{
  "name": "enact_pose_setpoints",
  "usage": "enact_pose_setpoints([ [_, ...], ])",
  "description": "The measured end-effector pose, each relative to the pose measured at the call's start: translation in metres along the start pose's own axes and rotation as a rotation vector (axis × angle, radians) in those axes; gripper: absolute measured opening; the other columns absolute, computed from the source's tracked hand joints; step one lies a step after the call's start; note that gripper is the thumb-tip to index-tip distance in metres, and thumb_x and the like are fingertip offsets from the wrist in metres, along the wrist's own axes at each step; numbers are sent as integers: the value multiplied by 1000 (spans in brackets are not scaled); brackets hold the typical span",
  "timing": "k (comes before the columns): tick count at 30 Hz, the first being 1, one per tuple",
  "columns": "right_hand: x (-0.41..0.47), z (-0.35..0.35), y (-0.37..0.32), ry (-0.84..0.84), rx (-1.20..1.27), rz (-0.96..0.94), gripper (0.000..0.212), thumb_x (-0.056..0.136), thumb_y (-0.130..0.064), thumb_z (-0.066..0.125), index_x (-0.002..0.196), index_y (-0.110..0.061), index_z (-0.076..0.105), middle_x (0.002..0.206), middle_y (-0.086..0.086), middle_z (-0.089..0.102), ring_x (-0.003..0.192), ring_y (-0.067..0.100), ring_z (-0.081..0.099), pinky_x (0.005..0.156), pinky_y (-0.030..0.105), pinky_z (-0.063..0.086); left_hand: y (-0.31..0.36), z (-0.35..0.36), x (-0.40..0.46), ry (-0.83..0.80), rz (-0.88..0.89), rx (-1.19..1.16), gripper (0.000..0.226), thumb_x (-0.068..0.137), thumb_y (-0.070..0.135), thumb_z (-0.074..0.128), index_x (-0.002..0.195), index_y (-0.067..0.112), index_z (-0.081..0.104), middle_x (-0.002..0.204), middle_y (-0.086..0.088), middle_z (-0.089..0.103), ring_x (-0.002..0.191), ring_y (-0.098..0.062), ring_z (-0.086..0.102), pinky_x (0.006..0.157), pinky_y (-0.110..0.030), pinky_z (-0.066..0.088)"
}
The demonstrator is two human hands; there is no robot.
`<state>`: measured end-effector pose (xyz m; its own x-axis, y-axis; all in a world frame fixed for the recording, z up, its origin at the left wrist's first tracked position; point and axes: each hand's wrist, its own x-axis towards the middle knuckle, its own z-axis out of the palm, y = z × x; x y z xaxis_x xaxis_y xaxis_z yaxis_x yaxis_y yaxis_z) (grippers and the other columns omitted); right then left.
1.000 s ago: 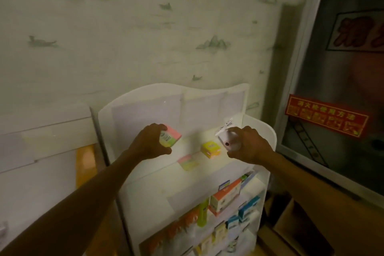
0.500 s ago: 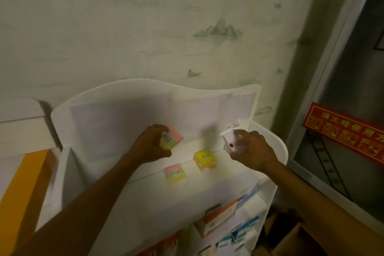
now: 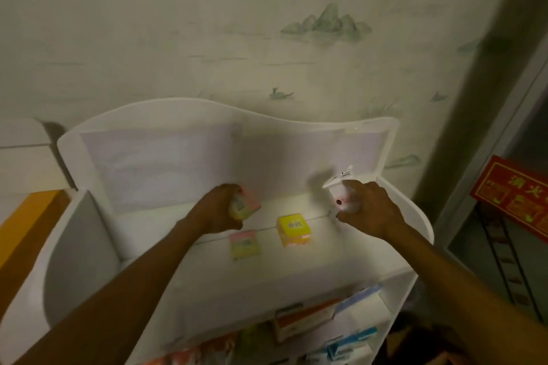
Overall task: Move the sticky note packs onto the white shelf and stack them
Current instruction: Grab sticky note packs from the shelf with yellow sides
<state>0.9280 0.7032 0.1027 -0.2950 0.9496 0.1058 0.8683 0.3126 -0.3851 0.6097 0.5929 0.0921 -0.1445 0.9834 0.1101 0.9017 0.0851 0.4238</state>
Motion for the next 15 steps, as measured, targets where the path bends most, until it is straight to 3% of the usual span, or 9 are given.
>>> enact_pose_setpoints([
  [8,44,-16,27,-52,-3,-151,81,64,-45,73,138,-37,41,127,5,51,122,28,48,91,41,50,23,28,8,23,-202,13,91,65,27,84,141,14,36,138,-7,49,122,-23,49,97,-28,41],
  [12,59,-14,41,-105,20,-196,78,63,-45,75,135,-37,46,127,4,52,117,25,52,85,37,49,35,42,5,39,-334,-11,87,66,28,85,138,12,39,137,-7,50,122,-23,49,95,-27,40],
  [15,70,-11,51,-166,50,-229,85,53,-61,68,132,-39,46,127,2,54,115,24,53,88,39,52,40,56,3,84,-461,-67,84,63,32,86,132,10,43,129,-6,55,116,-24,53,88,-28,44],
])
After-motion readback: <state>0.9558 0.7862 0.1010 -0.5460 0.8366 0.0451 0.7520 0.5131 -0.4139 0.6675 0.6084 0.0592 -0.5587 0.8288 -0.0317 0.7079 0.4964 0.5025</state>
